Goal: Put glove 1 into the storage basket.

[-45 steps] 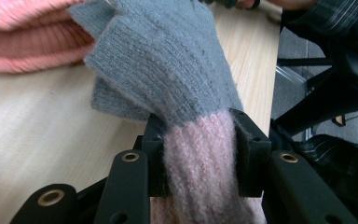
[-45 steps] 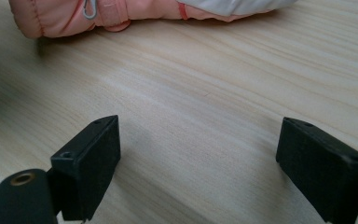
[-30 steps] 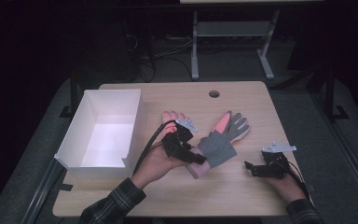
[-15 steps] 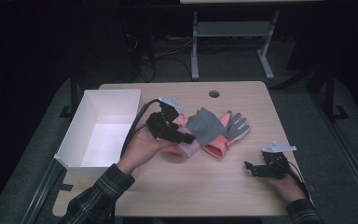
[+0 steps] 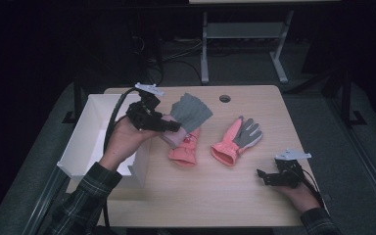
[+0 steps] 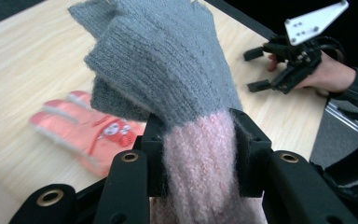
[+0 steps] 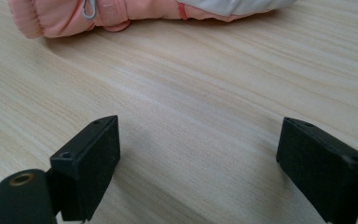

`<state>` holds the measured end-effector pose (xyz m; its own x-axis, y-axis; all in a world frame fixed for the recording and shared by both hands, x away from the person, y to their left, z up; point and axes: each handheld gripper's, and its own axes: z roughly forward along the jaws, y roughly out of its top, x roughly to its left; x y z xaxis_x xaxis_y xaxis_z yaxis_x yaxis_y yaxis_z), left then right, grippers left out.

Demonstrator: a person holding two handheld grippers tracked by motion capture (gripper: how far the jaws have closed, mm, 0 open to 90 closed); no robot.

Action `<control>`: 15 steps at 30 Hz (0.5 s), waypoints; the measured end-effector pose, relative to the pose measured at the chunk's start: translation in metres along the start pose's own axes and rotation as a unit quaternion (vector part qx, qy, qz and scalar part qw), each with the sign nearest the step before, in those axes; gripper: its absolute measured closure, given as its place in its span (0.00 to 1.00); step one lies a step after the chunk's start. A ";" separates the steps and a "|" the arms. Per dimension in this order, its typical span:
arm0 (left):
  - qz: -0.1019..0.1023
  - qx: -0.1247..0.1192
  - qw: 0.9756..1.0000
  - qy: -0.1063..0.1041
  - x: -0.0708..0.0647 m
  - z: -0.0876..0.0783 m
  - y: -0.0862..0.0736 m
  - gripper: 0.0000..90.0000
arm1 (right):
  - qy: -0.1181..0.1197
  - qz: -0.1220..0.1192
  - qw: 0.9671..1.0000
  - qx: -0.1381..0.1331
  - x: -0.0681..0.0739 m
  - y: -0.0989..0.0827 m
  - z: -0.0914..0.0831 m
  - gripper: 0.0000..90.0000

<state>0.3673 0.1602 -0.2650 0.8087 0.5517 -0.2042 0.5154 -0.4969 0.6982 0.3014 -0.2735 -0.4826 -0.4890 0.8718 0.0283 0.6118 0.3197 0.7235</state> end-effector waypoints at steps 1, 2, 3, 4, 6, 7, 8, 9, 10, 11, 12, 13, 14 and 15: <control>-0.006 -0.005 1.000 0.006 0.003 -0.003 -0.002 0.69 | -0.001 0.000 1.000 0.000 0.000 0.000 0.000 0.14; -0.009 -0.006 1.000 0.009 0.005 -0.006 -0.003 0.69 | -0.001 0.000 1.000 0.001 0.000 0.000 0.000 0.13; -0.016 -0.010 1.000 0.015 0.009 -0.011 -0.006 0.69 | -0.002 0.000 1.000 0.002 0.000 0.000 0.000 0.13; -0.018 -0.011 1.000 0.022 0.012 -0.015 -0.008 0.69 | -0.003 0.001 1.000 0.003 0.000 0.001 0.001 0.13; -0.026 -0.017 0.999 0.030 0.018 -0.022 -0.012 0.69 | -0.003 0.004 1.000 0.002 0.000 0.001 0.001 0.12; -0.033 -0.022 0.999 0.033 0.020 -0.026 -0.014 0.69 | -0.003 0.004 1.000 0.002 0.000 0.001 0.001 0.12; -0.036 -0.026 0.998 0.041 0.024 -0.031 -0.016 0.69 | -0.003 0.004 1.000 0.002 0.000 0.001 0.001 0.12; -0.038 -0.027 0.998 0.045 0.026 -0.035 -0.018 0.69 | -0.003 0.003 1.000 0.002 0.000 0.001 0.001 0.12; -0.040 -0.030 0.997 0.050 0.029 -0.040 -0.020 0.69 | -0.003 0.003 1.000 0.002 0.000 0.001 0.001 0.12; -0.045 -0.032 0.997 0.055 0.032 -0.044 -0.023 0.69 | -0.003 0.003 1.000 0.002 0.000 0.001 0.001 0.12; -0.048 -0.035 0.997 0.058 0.034 -0.047 -0.024 0.69 | -0.003 0.003 1.000 0.002 0.000 0.001 0.001 0.12; -0.051 -0.037 0.996 0.065 0.037 -0.051 -0.027 0.69 | -0.003 0.004 1.000 0.002 0.000 0.001 0.001 0.12; -0.056 -0.040 0.995 0.071 0.040 -0.055 -0.029 0.69 | -0.003 0.004 1.000 0.002 0.000 0.001 0.001 0.12; -0.059 -0.043 0.994 0.077 0.042 -0.059 -0.032 0.69 | -0.003 0.004 1.000 0.002 0.000 0.001 0.001 0.12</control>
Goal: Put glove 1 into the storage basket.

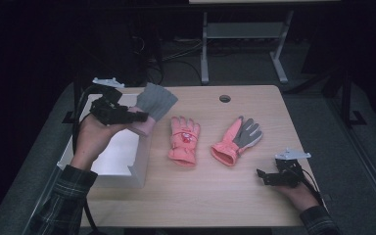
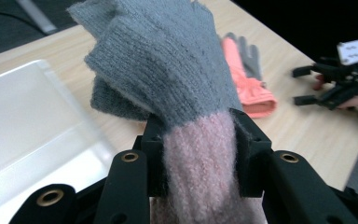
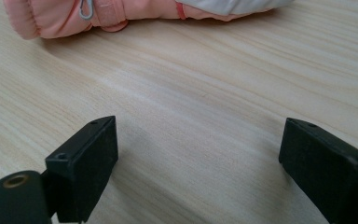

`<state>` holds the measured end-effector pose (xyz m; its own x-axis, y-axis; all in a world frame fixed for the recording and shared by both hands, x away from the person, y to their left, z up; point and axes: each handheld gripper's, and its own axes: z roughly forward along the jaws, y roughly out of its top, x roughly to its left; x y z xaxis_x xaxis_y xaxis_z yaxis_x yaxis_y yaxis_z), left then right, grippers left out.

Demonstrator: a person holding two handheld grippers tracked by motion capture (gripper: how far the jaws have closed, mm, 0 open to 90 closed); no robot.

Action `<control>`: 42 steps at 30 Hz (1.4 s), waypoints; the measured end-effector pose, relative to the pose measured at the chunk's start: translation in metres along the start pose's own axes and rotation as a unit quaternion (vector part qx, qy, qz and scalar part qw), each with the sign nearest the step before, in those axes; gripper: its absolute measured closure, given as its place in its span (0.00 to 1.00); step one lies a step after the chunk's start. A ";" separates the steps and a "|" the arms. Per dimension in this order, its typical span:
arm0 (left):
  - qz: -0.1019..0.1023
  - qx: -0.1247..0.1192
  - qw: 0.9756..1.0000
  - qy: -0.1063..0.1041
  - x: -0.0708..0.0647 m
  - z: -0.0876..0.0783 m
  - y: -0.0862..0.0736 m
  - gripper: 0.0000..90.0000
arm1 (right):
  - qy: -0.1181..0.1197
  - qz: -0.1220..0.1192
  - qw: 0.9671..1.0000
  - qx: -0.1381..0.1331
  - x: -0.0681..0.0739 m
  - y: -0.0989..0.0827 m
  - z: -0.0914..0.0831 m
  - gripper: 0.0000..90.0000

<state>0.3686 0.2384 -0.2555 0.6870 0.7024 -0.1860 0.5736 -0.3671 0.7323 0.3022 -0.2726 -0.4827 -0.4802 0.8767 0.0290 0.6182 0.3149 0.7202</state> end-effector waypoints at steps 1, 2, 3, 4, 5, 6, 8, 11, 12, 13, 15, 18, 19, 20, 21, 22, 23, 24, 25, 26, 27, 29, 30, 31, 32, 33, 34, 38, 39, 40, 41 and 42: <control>-0.003 -0.003 1.000 0.007 0.004 -0.004 -0.002 0.69 | 0.000 0.000 1.000 0.000 0.000 0.000 0.000 0.12; -0.008 -0.005 1.000 0.013 0.008 -0.008 -0.005 0.69 | 0.000 0.000 1.000 0.000 0.000 0.000 0.000 0.12; -0.012 -0.008 1.000 0.016 0.011 -0.010 -0.006 0.69 | 0.000 0.000 1.000 0.000 0.000 0.000 0.000 0.12; -0.019 -0.011 0.999 0.024 0.015 -0.012 -0.010 0.69 | 0.000 0.000 1.000 0.000 0.000 0.000 0.000 0.12; -0.024 -0.012 0.999 0.030 0.018 -0.014 -0.012 0.69 | 0.000 0.001 1.000 0.000 0.000 0.000 0.000 0.12; -0.028 -0.011 0.999 0.034 0.022 -0.015 -0.015 0.69 | 0.000 0.000 1.000 0.000 0.000 0.000 0.000 0.12; -0.036 -0.010 0.998 0.044 0.028 -0.016 -0.021 0.69 | 0.000 0.000 1.000 0.000 0.000 0.000 0.000 0.12; -0.045 -0.006 0.997 0.062 0.036 -0.015 -0.030 0.69 | 0.000 0.001 1.000 0.000 0.000 0.000 0.000 0.12; -0.050 -0.003 0.996 0.068 0.040 -0.015 -0.034 0.69 | 0.000 0.001 1.000 0.000 0.000 0.000 0.000 0.12; -0.054 -0.003 0.996 0.071 0.042 -0.014 -0.036 0.69 | 0.000 0.001 1.000 0.000 0.000 0.000 0.000 0.12; -0.065 0.001 0.995 0.078 0.050 -0.010 -0.043 0.69 | 0.000 0.000 1.000 0.000 0.000 0.000 0.000 0.12; -0.081 0.010 0.993 0.084 0.062 -0.001 -0.056 0.69 | 0.000 0.001 1.000 0.000 0.000 0.000 0.000 0.12; -0.085 0.011 0.993 0.087 0.064 0.001 -0.060 0.69 | 0.000 0.000 1.000 0.000 0.000 0.000 0.000 0.12; -0.091 0.012 0.992 0.091 0.069 0.004 -0.065 0.69 | 0.000 0.000 1.000 0.000 0.000 0.000 0.000 0.12; -0.097 0.012 0.991 0.095 0.072 0.007 -0.069 0.69 | 0.000 0.000 1.000 0.000 0.000 0.000 0.000 0.12; -0.100 0.015 0.990 0.099 0.076 0.010 -0.073 0.69 | 0.000 0.002 1.000 0.001 0.000 0.000 0.000 0.12; -0.105 0.017 0.989 0.102 0.079 0.013 -0.077 0.69 | -0.001 0.001 1.000 0.000 0.000 0.000 0.000 0.12; -0.108 0.018 0.988 0.105 0.082 0.015 -0.080 0.69 | -0.001 0.001 1.000 0.000 0.000 0.000 0.000 0.12; -0.112 0.020 0.987 0.110 0.085 0.018 -0.084 0.69 | -0.001 0.001 1.000 0.000 0.000 0.000 0.000 0.12; -0.113 0.024 0.987 0.113 0.088 0.021 -0.088 0.69 | 0.000 0.001 1.000 0.000 0.000 0.000 0.000 0.12; -0.119 0.027 0.986 0.117 0.092 0.025 -0.092 0.69 | -0.001 0.001 1.000 0.000 0.000 0.000 0.000 0.12; -0.122 0.034 0.984 0.127 0.097 0.031 -0.099 0.69 | -0.001 0.001 1.000 0.000 0.000 0.000 0.000 0.12; -0.127 0.037 0.983 0.126 0.101 0.034 -0.102 0.69 | -0.001 0.001 1.000 0.000 0.000 0.000 0.000 0.12; -0.131 0.037 0.983 0.125 0.104 0.037 -0.105 0.69 | -0.001 0.001 1.000 0.000 0.000 0.000 0.000 0.12; -0.134 0.039 0.982 0.128 0.107 0.040 -0.109 0.68 | -0.001 0.001 1.000 0.000 0.000 0.000 0.000 0.12; -0.137 0.039 0.981 0.130 0.108 0.042 -0.110 0.68 | -0.001 0.001 1.000 0.000 0.000 0.000 0.000 0.12; -0.141 0.042 0.980 0.132 0.112 0.045 -0.114 0.68 | -0.001 0.001 1.000 0.000 0.000 0.000 0.000 0.12; -0.149 0.062 0.976 0.145 0.123 0.052 -0.124 0.68 | -0.001 0.001 1.000 0.000 0.000 0.000 0.000 0.12; -0.151 0.064 0.975 0.148 0.123 0.054 -0.125 0.67 | -0.001 0.001 1.000 0.000 0.000 0.000 0.000 0.12; -0.146 0.068 0.975 0.152 0.123 0.055 -0.125 0.67 | -0.001 0.001 1.000 0.000 0.000 0.000 0.000 0.12; -0.142 0.072 0.975 0.156 0.123 0.055 -0.124 0.67 | -0.001 0.001 1.000 0.000 0.000 0.000 0.000 0.12; -0.146 0.073 0.973 0.162 0.123 0.056 -0.124 0.66 | -0.001 0.001 1.000 0.000 0.000 0.000 0.000 0.12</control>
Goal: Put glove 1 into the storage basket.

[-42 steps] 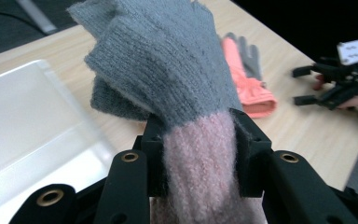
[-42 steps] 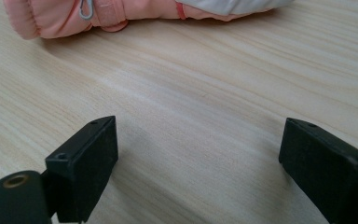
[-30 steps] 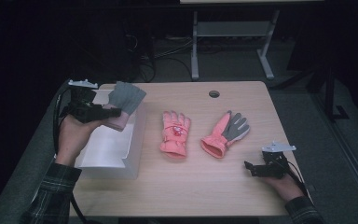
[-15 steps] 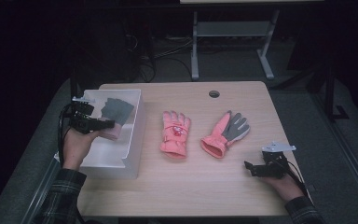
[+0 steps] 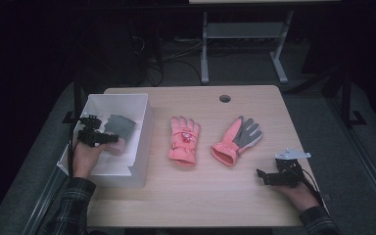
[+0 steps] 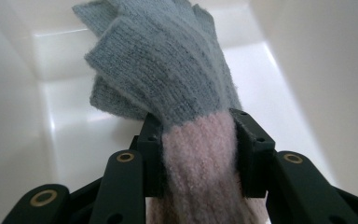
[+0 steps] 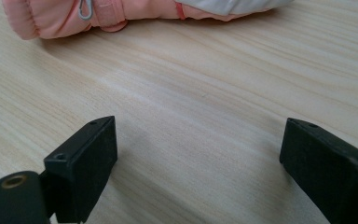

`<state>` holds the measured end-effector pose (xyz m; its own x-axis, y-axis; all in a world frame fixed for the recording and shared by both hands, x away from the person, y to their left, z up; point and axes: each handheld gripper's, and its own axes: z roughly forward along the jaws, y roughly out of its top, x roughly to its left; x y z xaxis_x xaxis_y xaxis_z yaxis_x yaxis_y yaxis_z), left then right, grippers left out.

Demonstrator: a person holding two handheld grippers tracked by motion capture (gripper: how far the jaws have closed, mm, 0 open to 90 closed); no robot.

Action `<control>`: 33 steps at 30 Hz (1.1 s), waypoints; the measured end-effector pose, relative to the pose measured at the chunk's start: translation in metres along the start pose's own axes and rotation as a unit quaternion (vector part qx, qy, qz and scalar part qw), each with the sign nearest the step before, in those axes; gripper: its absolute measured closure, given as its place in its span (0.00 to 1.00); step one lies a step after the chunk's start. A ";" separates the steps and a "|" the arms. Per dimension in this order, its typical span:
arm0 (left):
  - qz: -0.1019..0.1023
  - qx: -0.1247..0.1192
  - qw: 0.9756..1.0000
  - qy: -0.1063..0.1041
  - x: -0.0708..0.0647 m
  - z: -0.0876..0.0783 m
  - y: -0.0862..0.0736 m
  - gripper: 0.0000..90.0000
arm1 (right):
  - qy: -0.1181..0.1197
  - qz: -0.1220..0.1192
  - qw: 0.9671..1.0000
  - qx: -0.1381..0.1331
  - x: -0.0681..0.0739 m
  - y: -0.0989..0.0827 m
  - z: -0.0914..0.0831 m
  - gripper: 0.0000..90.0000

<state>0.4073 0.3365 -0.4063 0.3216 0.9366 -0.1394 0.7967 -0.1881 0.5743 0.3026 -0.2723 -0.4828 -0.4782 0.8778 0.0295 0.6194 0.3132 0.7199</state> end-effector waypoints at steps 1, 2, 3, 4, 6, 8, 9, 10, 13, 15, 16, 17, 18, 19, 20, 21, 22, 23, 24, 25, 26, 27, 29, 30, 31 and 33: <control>-0.004 0.003 1.000 -0.002 0.001 0.001 0.000 0.66 | 0.000 0.000 1.000 0.000 0.000 0.000 0.000 0.12; 0.000 0.005 1.000 0.000 0.001 0.001 0.000 0.66 | 0.000 0.000 1.000 0.000 0.000 0.000 0.000 0.12; 0.000 0.013 1.000 0.008 0.000 0.003 0.000 0.65 | 0.000 0.000 1.000 0.000 0.000 0.000 0.000 0.12; 0.003 0.021 1.000 0.017 0.000 0.005 0.000 0.64 | 0.000 0.000 1.000 0.000 0.000 0.000 0.000 0.12; 0.005 0.030 0.999 0.026 -0.001 0.007 0.000 0.63 | 0.000 0.000 1.000 0.000 0.000 0.000 0.000 0.12; 0.008 0.033 0.999 0.037 -0.002 0.008 0.000 0.61 | 0.000 0.000 1.000 0.000 0.000 0.000 0.000 0.12; 0.011 0.035 0.999 0.040 -0.002 0.008 0.000 0.60 | 0.000 0.000 1.000 0.000 0.000 0.000 0.000 0.12; 0.013 0.036 0.998 0.048 -0.003 0.009 0.000 0.59 | 0.000 0.000 1.000 0.000 0.000 0.000 0.000 0.12; 0.009 0.038 0.997 0.061 -0.004 0.009 0.000 0.53 | 0.000 0.000 1.000 0.000 0.000 0.000 0.000 0.12; 0.009 0.035 0.997 0.069 -0.004 0.008 0.001 0.48 | 0.000 0.000 1.000 0.000 0.000 0.000 0.000 0.12; 0.010 0.034 0.997 0.071 -0.005 0.008 0.001 0.46 | 0.000 0.000 1.000 0.000 0.000 0.000 0.000 0.12; 0.011 0.031 0.996 0.078 -0.006 0.007 0.002 0.44 | 0.000 0.000 1.000 0.000 0.000 0.000 0.000 0.12; 0.012 0.029 0.996 0.082 -0.007 0.006 0.002 0.42 | 0.000 0.000 1.000 0.000 0.000 0.000 0.000 0.12; 0.011 0.027 0.996 0.084 -0.008 0.006 0.002 0.41 | 0.000 0.000 1.000 0.000 0.000 0.000 0.000 0.12; 0.008 0.024 0.996 0.090 -0.009 0.004 0.002 0.41 | 0.000 0.000 1.000 0.000 0.000 0.000 0.000 0.12; 0.010 0.025 0.995 0.094 -0.009 0.003 0.003 0.40 | 0.000 -0.001 1.000 0.000 0.000 0.000 0.000 0.12; 0.010 0.024 0.995 0.095 -0.010 0.003 0.003 0.40 | 0.000 0.000 1.000 0.000 0.000 0.000 0.000 0.12; 0.009 0.022 0.995 0.098 -0.011 0.001 0.004 0.39 | 0.000 0.000 1.000 0.000 0.000 0.000 0.000 0.12; 0.010 0.020 0.995 0.101 -0.012 -0.001 0.005 0.39 | 0.000 0.000 1.000 0.000 0.000 0.000 0.000 0.12; 0.013 0.016 0.994 0.103 -0.013 -0.003 0.006 0.38 | 0.000 0.000 1.000 0.000 0.000 0.000 0.000 0.12; 0.009 0.013 0.994 0.104 -0.013 -0.005 0.007 0.38 | 0.000 0.000 1.000 0.000 0.000 0.000 0.000 0.12; 0.006 0.012 0.995 0.103 -0.014 -0.007 0.009 0.38 | 0.000 0.000 1.000 0.000 0.000 0.000 0.000 0.12; 0.006 0.008 0.995 0.102 -0.014 -0.009 0.010 0.38 | 0.000 -0.001 1.000 0.000 0.000 0.000 0.000 0.12; 0.007 0.007 0.995 0.099 -0.014 -0.010 0.011 0.37 | 0.000 0.000 1.000 0.000 0.000 0.000 0.000 0.12; 0.005 0.004 0.995 0.095 -0.014 -0.010 0.011 0.36 | 0.000 -0.001 1.000 0.000 0.000 0.000 0.000 0.12; 0.009 -0.006 0.996 0.084 -0.015 -0.012 0.012 0.36 | 0.000 -0.001 1.000 0.000 0.000 0.000 0.000 0.12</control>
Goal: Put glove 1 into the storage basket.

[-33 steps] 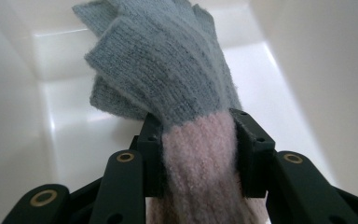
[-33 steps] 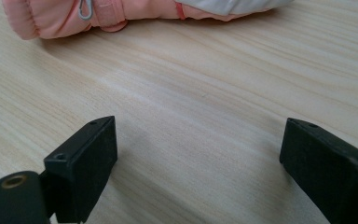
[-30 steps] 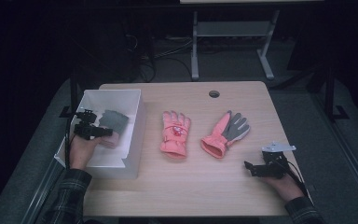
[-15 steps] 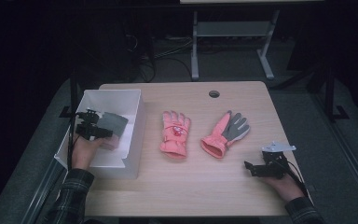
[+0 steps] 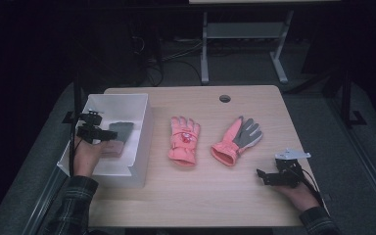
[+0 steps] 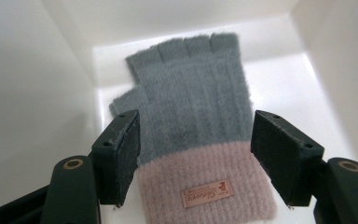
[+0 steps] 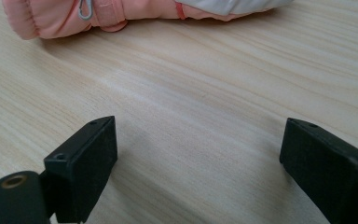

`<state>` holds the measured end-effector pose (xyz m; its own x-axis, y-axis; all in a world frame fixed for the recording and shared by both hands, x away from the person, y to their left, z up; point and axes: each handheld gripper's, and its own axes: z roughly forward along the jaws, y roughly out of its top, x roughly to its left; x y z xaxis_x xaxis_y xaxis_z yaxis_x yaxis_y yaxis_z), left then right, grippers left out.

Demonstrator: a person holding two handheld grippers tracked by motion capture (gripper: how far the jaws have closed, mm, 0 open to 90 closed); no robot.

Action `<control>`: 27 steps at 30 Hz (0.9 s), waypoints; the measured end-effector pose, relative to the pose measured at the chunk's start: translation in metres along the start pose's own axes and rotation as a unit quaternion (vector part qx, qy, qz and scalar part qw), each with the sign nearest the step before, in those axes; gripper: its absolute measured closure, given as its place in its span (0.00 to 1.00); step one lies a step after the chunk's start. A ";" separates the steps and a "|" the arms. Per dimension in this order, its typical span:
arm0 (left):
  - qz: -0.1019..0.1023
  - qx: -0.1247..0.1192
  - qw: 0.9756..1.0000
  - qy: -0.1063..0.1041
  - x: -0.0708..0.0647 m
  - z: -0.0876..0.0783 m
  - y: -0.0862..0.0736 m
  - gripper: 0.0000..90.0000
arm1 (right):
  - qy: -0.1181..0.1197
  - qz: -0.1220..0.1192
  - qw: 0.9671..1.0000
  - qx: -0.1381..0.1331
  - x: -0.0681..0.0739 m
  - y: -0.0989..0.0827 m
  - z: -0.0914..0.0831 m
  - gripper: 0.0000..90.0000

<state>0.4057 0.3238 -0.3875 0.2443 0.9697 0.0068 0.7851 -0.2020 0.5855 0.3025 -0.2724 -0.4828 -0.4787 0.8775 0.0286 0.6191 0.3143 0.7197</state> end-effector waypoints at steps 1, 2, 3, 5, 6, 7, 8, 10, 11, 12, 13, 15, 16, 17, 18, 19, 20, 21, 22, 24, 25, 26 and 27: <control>-0.003 -0.006 1.000 -0.013 0.000 -0.001 0.000 0.36 | 0.000 0.000 1.000 0.000 0.000 0.000 0.000 0.12; -0.001 -0.009 1.000 -0.026 0.000 -0.001 0.001 0.39 | 0.000 0.000 1.000 0.000 0.000 0.000 0.000 0.12; -0.001 -0.011 0.999 -0.040 -0.001 -0.001 0.001 0.43 | 0.000 0.000 1.000 0.000 0.000 0.000 0.000 0.12; 0.002 -0.011 0.998 -0.069 -0.004 0.000 0.001 0.61 | 0.000 0.000 1.000 0.000 0.000 0.000 0.000 0.12; 0.007 -0.011 0.997 -0.078 -0.005 0.001 0.002 0.71 | 0.000 0.001 1.000 0.000 0.000 0.000 0.000 0.12; 0.010 -0.008 0.996 -0.086 -0.008 0.003 0.002 0.76 | 0.000 0.000 1.000 0.000 0.000 0.000 0.000 0.12; 0.019 -0.002 0.995 -0.097 -0.011 0.006 0.003 0.83 | 0.000 0.001 1.000 0.000 0.000 0.000 0.000 0.12; 0.023 0.011 0.994 -0.108 -0.016 0.012 0.003 0.95 | 0.000 0.001 1.000 0.000 0.000 0.000 0.000 0.12; 0.025 0.012 0.993 -0.113 -0.018 0.014 0.004 1.00 | 0.000 0.000 1.000 0.000 0.000 0.000 0.000 0.12; 0.027 0.018 0.993 -0.116 -0.020 0.017 0.004 1.00 | 0.000 0.000 1.000 0.000 0.000 0.000 0.000 0.12; 0.030 0.020 0.992 -0.119 -0.022 0.018 0.004 1.00 | 0.000 0.000 1.000 0.000 0.000 0.000 0.000 0.12; 0.034 0.008 0.991 -0.129 -0.026 0.018 0.003 1.00 | 0.000 0.000 1.000 0.000 0.000 0.000 0.000 0.12; 0.035 0.002 0.990 -0.136 -0.028 0.017 0.003 1.00 | 0.000 0.000 1.000 0.000 0.000 0.000 0.000 0.12; 0.035 -0.003 0.990 -0.139 -0.031 0.015 0.004 1.00 | 0.000 0.000 1.000 0.000 0.000 0.000 0.000 0.12; 0.040 -0.007 0.989 -0.141 -0.033 0.013 0.005 1.00 | 0.000 0.000 1.000 0.000 0.000 0.000 0.000 0.12; 0.043 -0.011 0.988 -0.146 -0.034 0.010 0.006 1.00 | 0.000 0.000 1.000 0.000 0.000 0.000 0.000 0.12; 0.046 -0.015 0.987 -0.150 -0.035 0.007 0.008 1.00 | 0.000 0.000 1.000 0.000 0.000 0.000 0.000 0.12; 0.049 -0.022 0.986 -0.157 -0.037 0.003 0.010 1.00 | 0.000 0.000 1.000 0.000 0.000 0.000 0.000 0.12; 0.049 -0.026 0.986 -0.159 -0.038 -0.002 0.012 1.00 | 0.000 0.000 1.000 0.000 0.000 0.000 0.000 0.12; 0.057 -0.040 0.985 -0.159 -0.042 -0.012 0.019 1.00 | 0.000 0.000 1.000 0.000 0.000 0.000 0.000 0.12; 0.062 -0.044 0.984 -0.163 -0.043 -0.018 0.022 1.00 | 0.000 0.000 1.000 0.000 0.000 0.000 0.000 0.12; 0.065 -0.050 0.983 -0.165 -0.044 -0.022 0.025 1.00 | 0.000 0.000 1.000 0.000 0.000 0.000 0.000 0.12; 0.069 -0.054 0.982 -0.167 -0.046 -0.027 0.028 1.00 | 0.000 0.000 1.000 0.000 0.000 0.000 0.000 0.12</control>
<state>0.4011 0.2774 -0.3497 0.5315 0.8313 -0.1624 0.6709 -0.2961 0.6799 0.3025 -0.2723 -0.4828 -0.4782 0.8778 0.0293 0.6196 0.3136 0.7195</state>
